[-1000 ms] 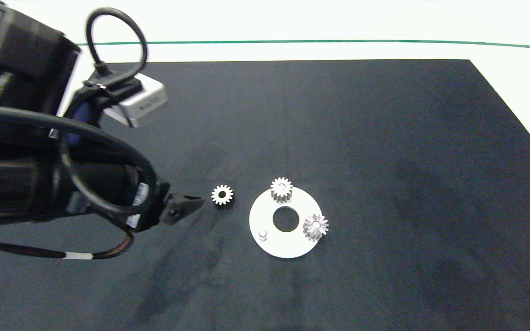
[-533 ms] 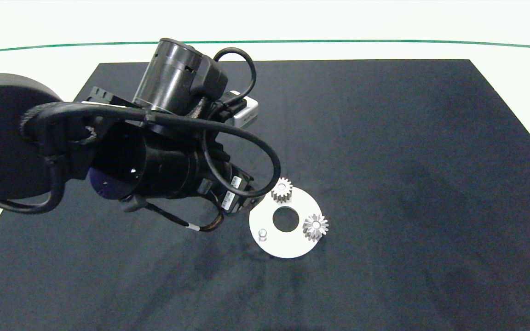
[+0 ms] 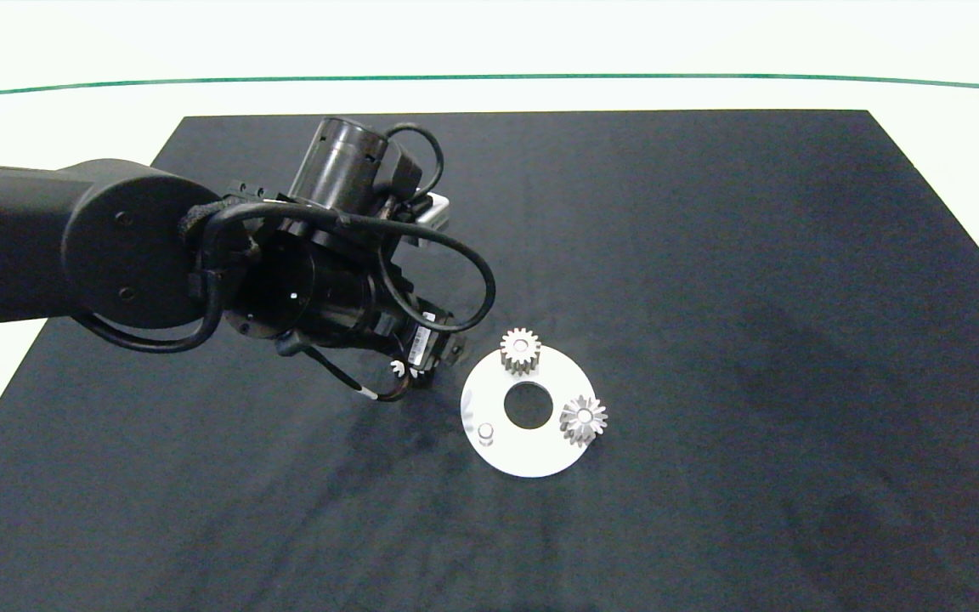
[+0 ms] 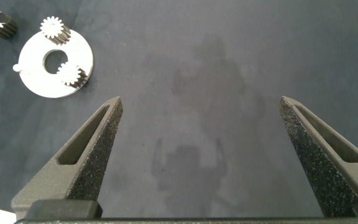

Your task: Install three planetary gears onto the carrier pins

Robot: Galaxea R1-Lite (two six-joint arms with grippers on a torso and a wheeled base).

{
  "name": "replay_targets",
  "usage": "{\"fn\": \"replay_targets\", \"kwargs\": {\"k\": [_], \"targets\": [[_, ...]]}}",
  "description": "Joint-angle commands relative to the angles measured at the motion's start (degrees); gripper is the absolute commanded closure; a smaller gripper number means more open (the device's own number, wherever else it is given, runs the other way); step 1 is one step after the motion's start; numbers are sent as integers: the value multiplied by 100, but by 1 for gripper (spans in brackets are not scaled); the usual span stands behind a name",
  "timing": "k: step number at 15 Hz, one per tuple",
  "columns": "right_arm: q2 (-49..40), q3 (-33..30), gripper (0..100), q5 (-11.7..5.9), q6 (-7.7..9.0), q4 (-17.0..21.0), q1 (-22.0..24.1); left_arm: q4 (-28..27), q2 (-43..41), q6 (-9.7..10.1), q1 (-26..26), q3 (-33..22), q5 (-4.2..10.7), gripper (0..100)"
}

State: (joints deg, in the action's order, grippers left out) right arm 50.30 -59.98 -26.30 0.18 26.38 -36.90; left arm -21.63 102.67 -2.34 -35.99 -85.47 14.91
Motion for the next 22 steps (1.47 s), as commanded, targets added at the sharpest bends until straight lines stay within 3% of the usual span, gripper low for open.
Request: {"fn": "replay_targets", "kwargs": {"k": [1, 4, 11, 13, 22], "targets": [[15, -5, 0, -16, 8, 16, -1, 9, 87, 76, 48, 144, -14, 0], [-11, -14, 0, -16, 8, 7, -1, 9, 104, 278, 101, 180, -67, 0], [-20, -14, 0, 37, -1, -327, -1, 607, 139, 287, 232, 637, -137, 1], [-29, 4, 0, 37, -1, -485, -1, 625, 131, 287, 294, 751, -137, 4], [-20, 39, 0, 28, -1, -529, -1, 888, 87, 287, 364, 1050, -173, 22]]}}
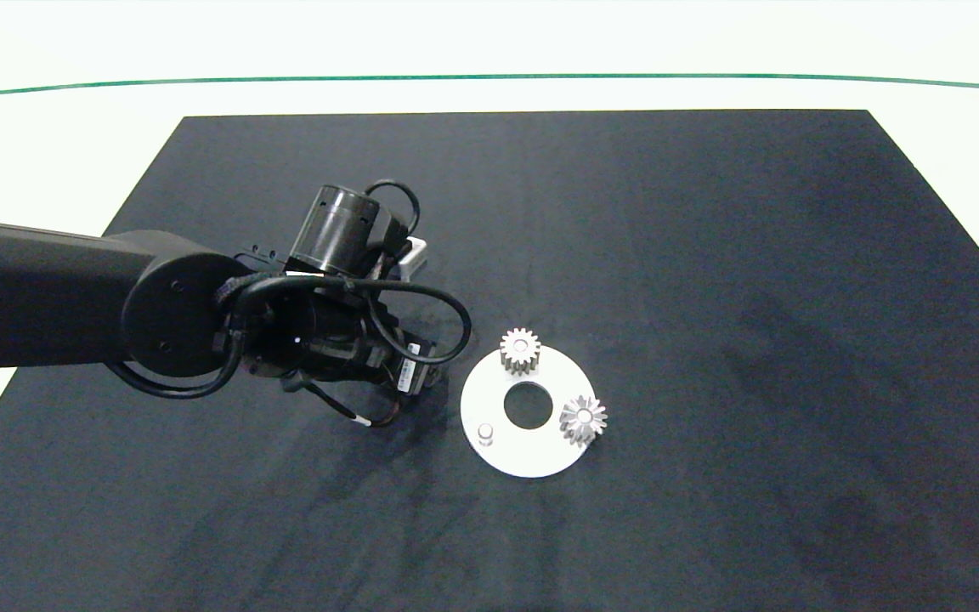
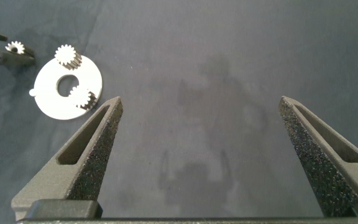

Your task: Install three planetary gears onto the carrier pins

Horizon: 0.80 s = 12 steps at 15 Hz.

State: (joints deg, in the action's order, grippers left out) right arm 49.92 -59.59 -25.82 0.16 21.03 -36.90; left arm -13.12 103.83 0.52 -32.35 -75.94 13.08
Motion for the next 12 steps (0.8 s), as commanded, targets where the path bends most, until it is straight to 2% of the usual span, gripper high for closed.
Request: {"fn": "replay_targets", "kwargs": {"k": [1, 8, 12], "targets": [[18, 0, 0, -20, 2, 6, -1, 64, -38, 0, 1, 132, 10, 25], [79, 79, 0, -46, 19, 68, 60, 46, -231, 0, -8, 149, 2, 38], [246, -9, 0, -55, 19, 288, 596, 55, -434, -17, -43, 325, 2, 46]]}}
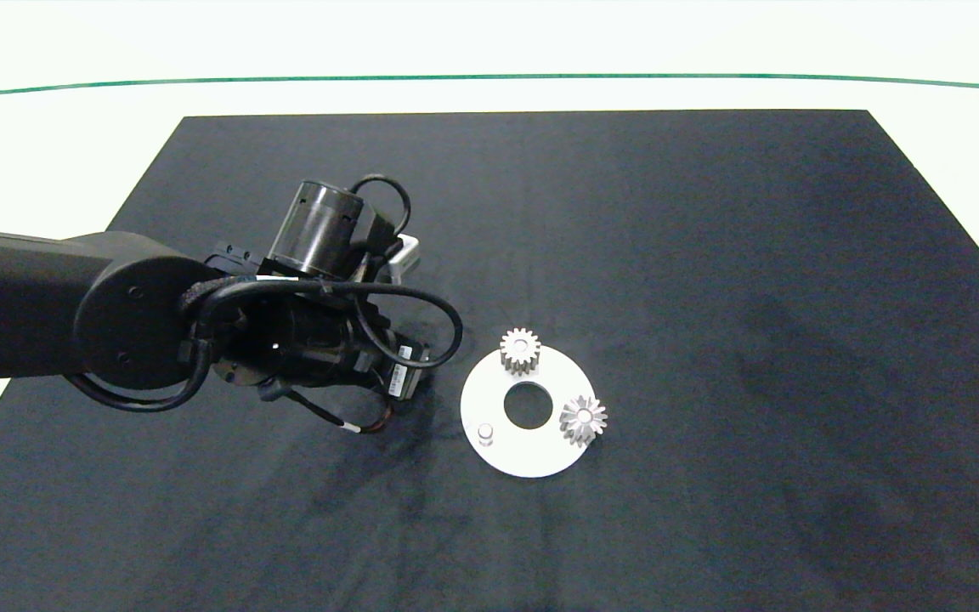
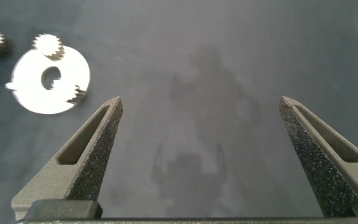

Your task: Install three planetary gears onto the carrier pins

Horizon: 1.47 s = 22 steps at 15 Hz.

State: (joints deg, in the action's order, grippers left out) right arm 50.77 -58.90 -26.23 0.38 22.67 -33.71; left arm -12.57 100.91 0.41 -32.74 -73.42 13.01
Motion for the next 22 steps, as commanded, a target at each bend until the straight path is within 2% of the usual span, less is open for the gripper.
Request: {"fn": "replay_targets", "kwargs": {"k": [1, 4, 11, 17, 18, 22], "targets": [[196, -95, 0, -13, -11, 211, 321, 0, -151, -6, -4, 83, 9, 49], [372, -121, 0, -5, -47, 360, 549, 9, -142, -6, -13, 153, 18, 55], [381, -104, 0, -5, -47, 360, 558, 264, 16, -24, -74, 250, 35, 68], [381, -104, 0, -5, -47, 360, 549, 264, -10, -15, -109, 294, 35, 69], [381, -104, 0, -5, -47, 360, 549, 272, -2, -33, -109, 320, 44, 0], [381, -104, 0, -5, -47, 360, 549, 264, -19, -50, -109, 294, 35, 0]]}}
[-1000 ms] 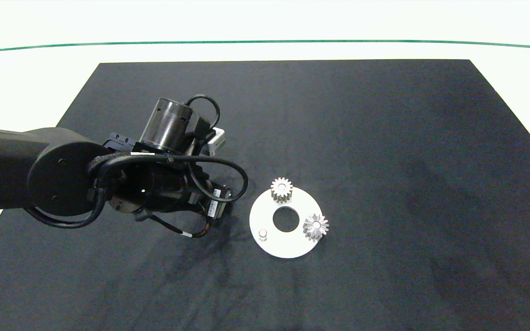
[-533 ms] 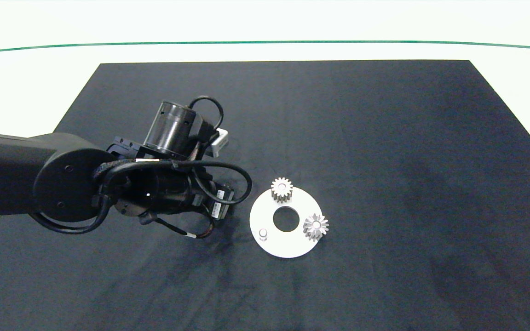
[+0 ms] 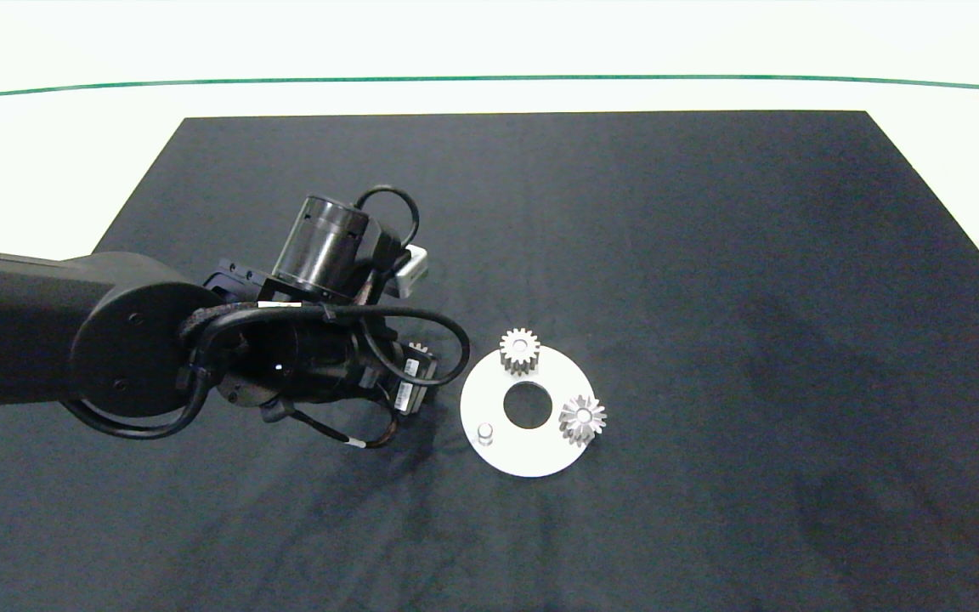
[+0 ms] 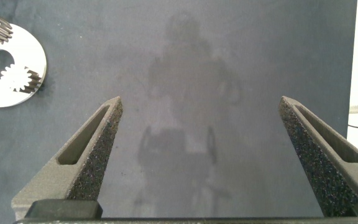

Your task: Install three planetary gears onto the carrier pins

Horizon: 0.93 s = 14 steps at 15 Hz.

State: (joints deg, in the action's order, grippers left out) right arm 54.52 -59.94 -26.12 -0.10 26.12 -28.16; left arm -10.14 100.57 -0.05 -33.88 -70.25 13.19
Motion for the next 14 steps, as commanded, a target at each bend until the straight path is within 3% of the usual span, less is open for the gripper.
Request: {"fn": "replay_targets", "kwargs": {"k": [1, 14], "targets": [[6, 0, 0, -15, 1, 15, -5, 21, 15, -4, 4, -23, 17, 0], [-2, 0, 0, -15, 10, 15, -23, 320, 226, -13, -93, -164, 17, 2]]}}
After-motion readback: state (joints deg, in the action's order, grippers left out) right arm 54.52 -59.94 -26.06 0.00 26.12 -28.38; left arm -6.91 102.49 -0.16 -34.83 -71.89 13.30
